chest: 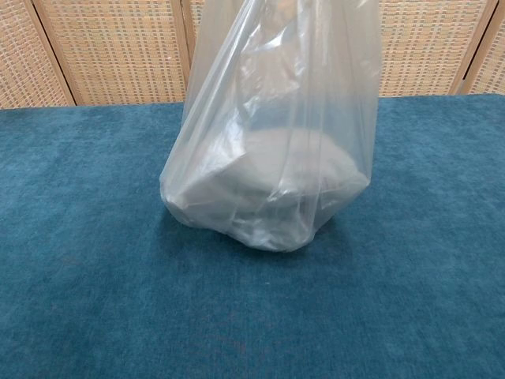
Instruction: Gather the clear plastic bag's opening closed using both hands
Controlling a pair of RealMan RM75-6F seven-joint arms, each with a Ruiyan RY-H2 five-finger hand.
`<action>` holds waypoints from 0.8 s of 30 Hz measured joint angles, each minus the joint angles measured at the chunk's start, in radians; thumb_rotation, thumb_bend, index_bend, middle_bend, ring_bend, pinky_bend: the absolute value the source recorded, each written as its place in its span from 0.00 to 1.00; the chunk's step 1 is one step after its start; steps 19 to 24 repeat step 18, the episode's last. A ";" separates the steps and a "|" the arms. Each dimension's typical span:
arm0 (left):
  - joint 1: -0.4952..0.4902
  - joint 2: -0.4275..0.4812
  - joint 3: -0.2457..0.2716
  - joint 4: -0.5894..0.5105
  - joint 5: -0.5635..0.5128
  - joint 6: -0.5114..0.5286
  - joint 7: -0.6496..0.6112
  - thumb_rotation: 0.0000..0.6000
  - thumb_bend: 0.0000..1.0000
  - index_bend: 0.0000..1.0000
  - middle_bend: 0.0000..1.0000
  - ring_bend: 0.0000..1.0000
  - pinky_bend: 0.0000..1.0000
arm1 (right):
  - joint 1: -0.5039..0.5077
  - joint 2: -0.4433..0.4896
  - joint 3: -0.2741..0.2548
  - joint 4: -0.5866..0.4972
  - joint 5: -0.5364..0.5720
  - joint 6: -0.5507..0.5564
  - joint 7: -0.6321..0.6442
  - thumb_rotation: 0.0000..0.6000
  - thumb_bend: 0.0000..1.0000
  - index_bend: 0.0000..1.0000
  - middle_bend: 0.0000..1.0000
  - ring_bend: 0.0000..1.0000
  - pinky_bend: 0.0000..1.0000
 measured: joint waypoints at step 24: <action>0.001 0.004 0.001 -0.007 0.004 -0.005 -0.005 1.00 0.15 0.00 0.00 0.00 0.03 | -0.067 0.162 0.256 0.027 0.231 -0.189 -0.144 1.00 1.00 0.84 0.90 0.89 1.00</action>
